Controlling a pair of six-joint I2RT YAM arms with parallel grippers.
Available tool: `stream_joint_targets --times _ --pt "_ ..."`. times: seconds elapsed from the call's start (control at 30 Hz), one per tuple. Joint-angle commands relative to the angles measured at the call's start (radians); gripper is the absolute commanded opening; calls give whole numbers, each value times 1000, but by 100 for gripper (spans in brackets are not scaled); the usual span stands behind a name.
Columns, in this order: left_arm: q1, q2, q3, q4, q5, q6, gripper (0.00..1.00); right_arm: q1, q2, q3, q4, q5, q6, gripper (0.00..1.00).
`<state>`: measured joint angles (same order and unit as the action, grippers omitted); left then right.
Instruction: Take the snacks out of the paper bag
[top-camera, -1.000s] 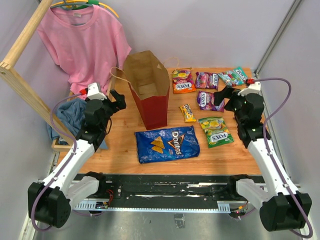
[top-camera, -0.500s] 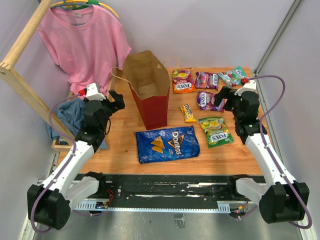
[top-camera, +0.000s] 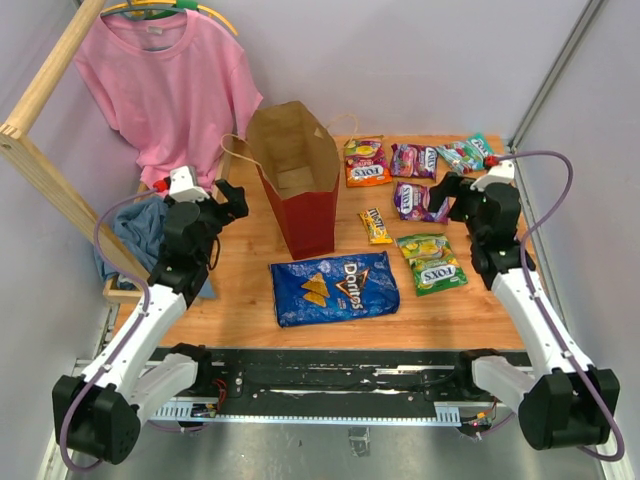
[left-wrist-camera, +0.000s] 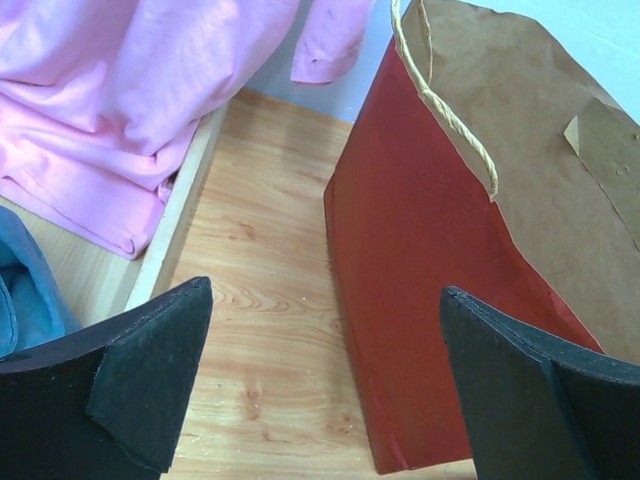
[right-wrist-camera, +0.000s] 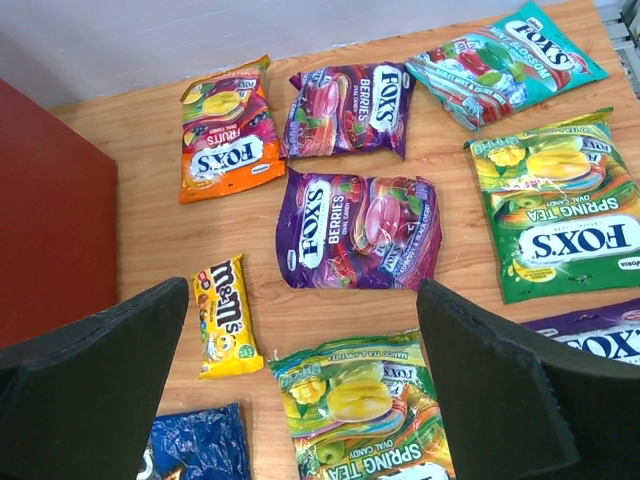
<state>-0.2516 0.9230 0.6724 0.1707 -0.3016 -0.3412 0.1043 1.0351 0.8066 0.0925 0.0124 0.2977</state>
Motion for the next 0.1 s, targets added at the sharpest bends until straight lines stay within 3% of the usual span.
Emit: stream_joint_targets --times 0.0,0.07 --pt "6 -10 -1 25 12 0 100 -11 -35 -11 10 1 1 98" --pt "6 -20 -4 32 11 -1 100 -11 -40 -12 28 -45 -11 98"
